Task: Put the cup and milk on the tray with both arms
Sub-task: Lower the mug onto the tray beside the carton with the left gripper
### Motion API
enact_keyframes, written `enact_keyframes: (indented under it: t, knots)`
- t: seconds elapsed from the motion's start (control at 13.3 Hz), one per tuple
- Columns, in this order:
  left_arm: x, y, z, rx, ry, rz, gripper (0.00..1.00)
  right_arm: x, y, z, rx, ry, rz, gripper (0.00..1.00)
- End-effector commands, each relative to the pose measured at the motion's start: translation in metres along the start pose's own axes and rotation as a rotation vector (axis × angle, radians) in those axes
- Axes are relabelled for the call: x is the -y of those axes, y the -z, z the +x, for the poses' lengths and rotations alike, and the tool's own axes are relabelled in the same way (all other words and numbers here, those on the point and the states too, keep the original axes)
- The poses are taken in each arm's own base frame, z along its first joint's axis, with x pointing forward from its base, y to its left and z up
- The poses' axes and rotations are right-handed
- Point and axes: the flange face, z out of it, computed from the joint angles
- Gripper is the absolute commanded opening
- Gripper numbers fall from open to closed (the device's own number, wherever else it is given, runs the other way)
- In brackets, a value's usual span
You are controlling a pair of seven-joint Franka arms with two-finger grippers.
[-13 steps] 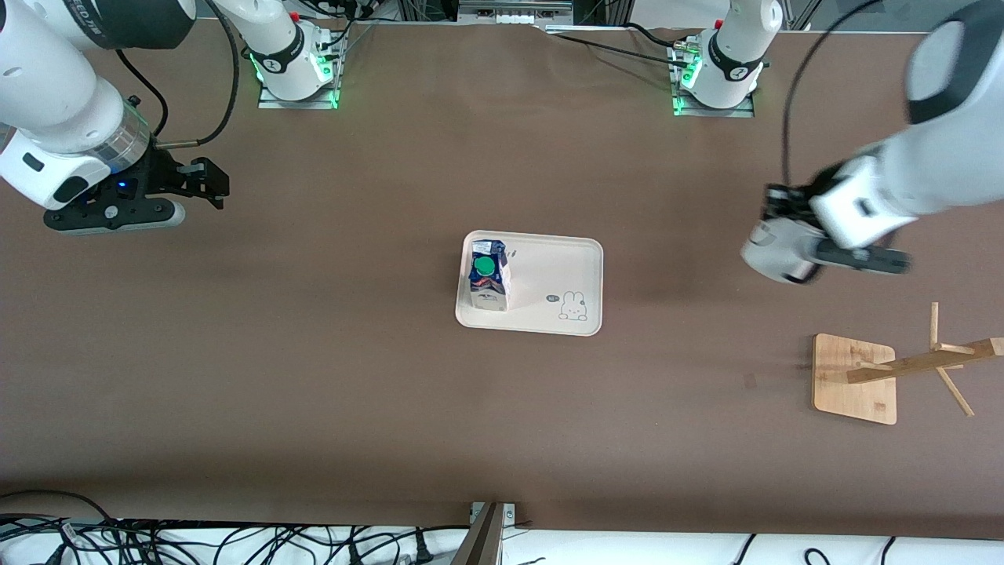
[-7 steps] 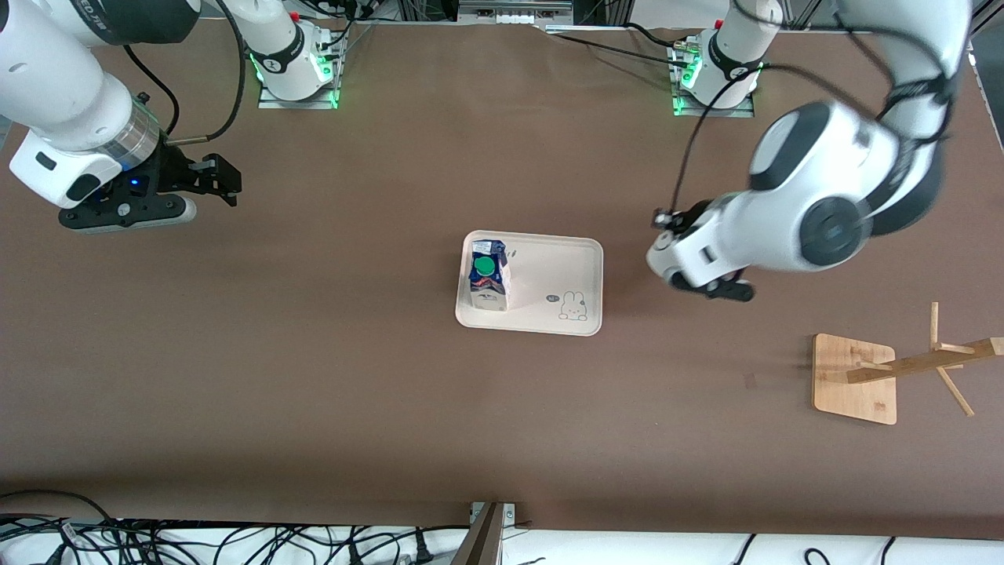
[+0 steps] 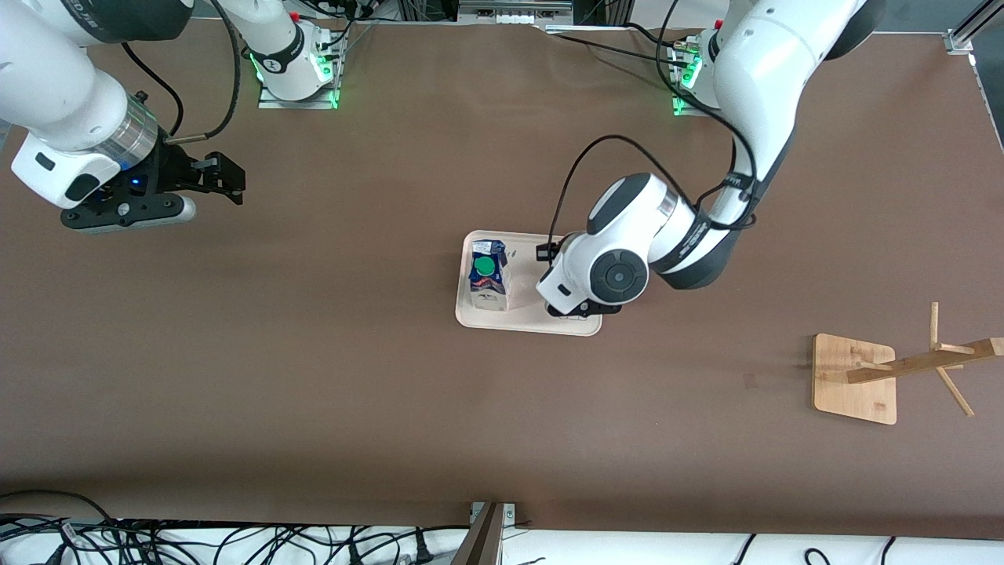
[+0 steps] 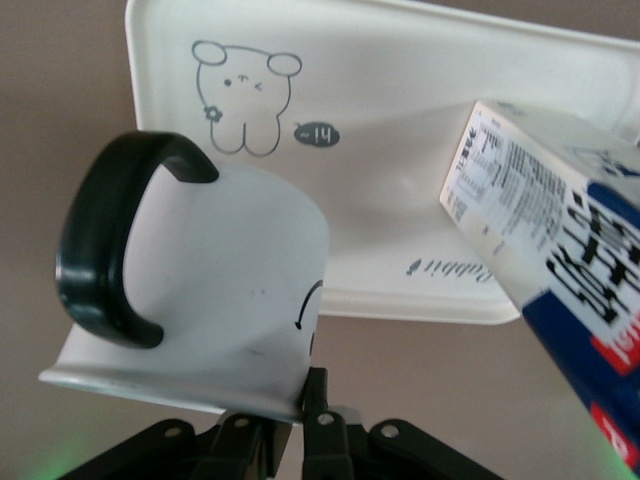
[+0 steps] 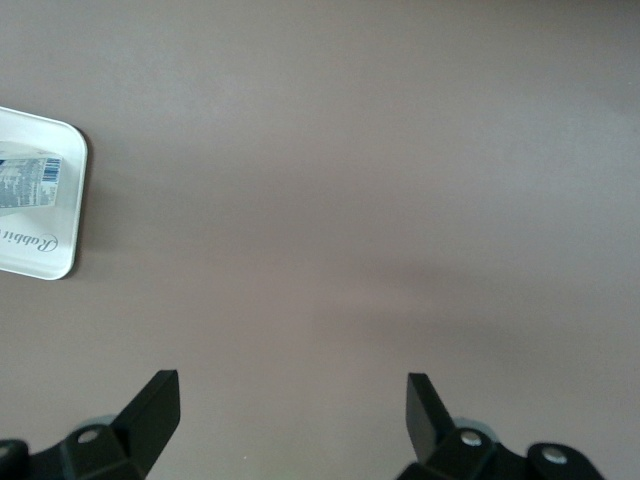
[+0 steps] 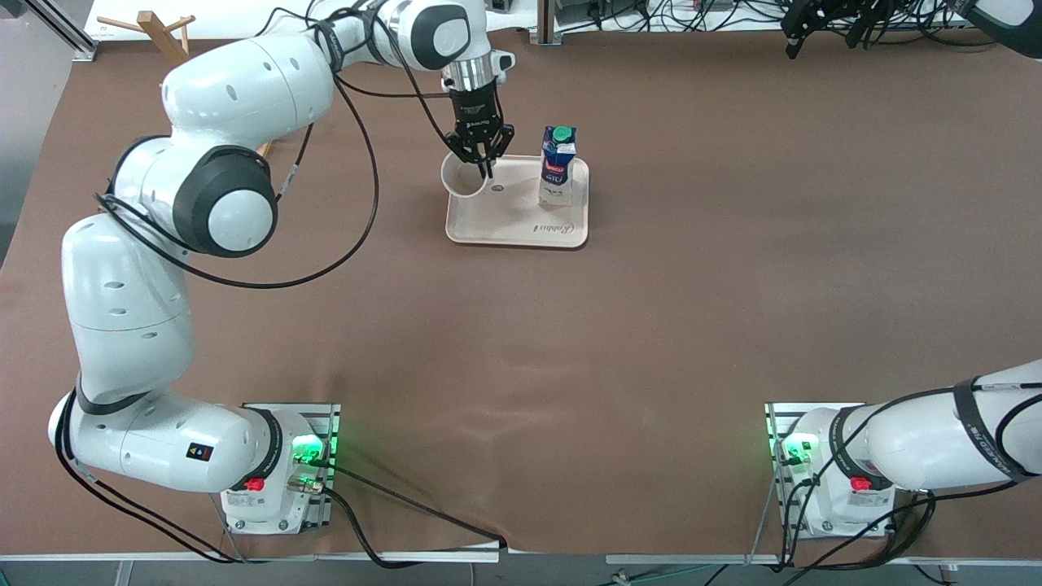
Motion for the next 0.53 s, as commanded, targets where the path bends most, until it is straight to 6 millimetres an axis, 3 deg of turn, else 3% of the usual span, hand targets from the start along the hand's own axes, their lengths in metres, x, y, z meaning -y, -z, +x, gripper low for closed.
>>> enact_keyframes:
  t: [0.0, 0.15, 0.38, 0.45]
  knots:
    - [0.003, -0.012, 0.023, 0.0, 0.036, -0.026, 0.0, -0.008, 0.009, -0.004, -0.017, -0.016, 0.022, 1.0]
    - [-0.004, -0.03, 0.029, 0.028, 0.073, -0.071, 0.0, -0.026, 0.009, -0.006, -0.008, -0.048, 0.023, 1.0]
    - [-0.01, -0.036, 0.023, 0.036, 0.078, -0.058, 0.0, -0.044, 0.006, -0.01, 0.0, -0.075, 0.026, 1.0]
    - [-0.007, -0.045, 0.023, 0.047, 0.097, -0.038, 0.39, -0.047, 0.006, -0.011, 0.004, -0.083, 0.032, 1.0]
